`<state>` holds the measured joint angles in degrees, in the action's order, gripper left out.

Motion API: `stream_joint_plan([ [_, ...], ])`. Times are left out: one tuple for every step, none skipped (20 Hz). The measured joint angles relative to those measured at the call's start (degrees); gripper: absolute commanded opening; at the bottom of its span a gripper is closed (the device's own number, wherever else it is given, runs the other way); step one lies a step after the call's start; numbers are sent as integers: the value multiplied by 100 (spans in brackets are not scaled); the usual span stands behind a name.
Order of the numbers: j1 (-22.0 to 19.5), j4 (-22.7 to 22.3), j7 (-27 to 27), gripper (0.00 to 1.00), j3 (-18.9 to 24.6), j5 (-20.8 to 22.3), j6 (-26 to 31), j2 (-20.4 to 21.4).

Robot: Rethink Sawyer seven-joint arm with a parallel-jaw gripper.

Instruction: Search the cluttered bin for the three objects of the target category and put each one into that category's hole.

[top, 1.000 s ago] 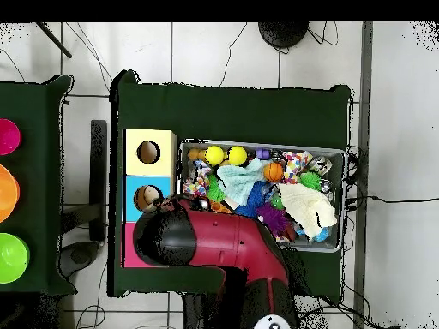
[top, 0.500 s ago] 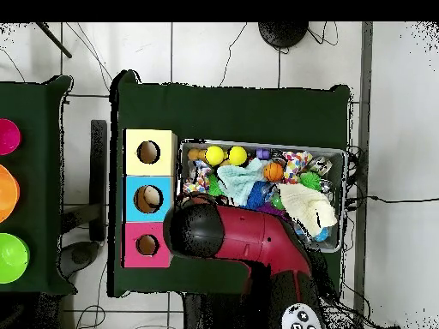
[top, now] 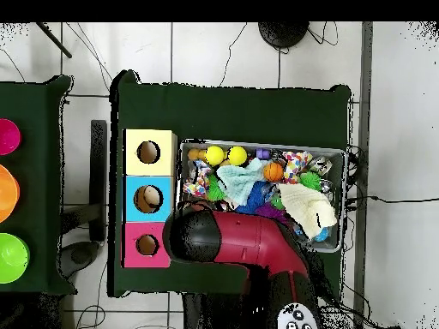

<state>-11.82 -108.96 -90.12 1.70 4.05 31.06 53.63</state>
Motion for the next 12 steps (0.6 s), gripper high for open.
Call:
stream_joint_plan([
  [1,-11,0,100,-1,53,-57,-27],
  [0,-12,0,100,-1,80,-89,-43],
  [1,-16,0,100,-1,147,-169,-90],
  [0,-19,0,100,0,192,-235,-129],
  [0,-25,0,100,0,232,-309,-171],
  [0,-27,0,100,0,252,-351,-198],
  [0,-29,0,100,1,286,-437,-253],
  [-1,-31,0,100,1,312,-519,-302],
  [-1,-34,0,100,1,343,-615,-366],
  [-2,-35,0,100,2,363,-679,-413],
  [-7,-36,0,100,3,389,-785,-488],
  [-11,-37,0,100,4,402,-855,-543],
])
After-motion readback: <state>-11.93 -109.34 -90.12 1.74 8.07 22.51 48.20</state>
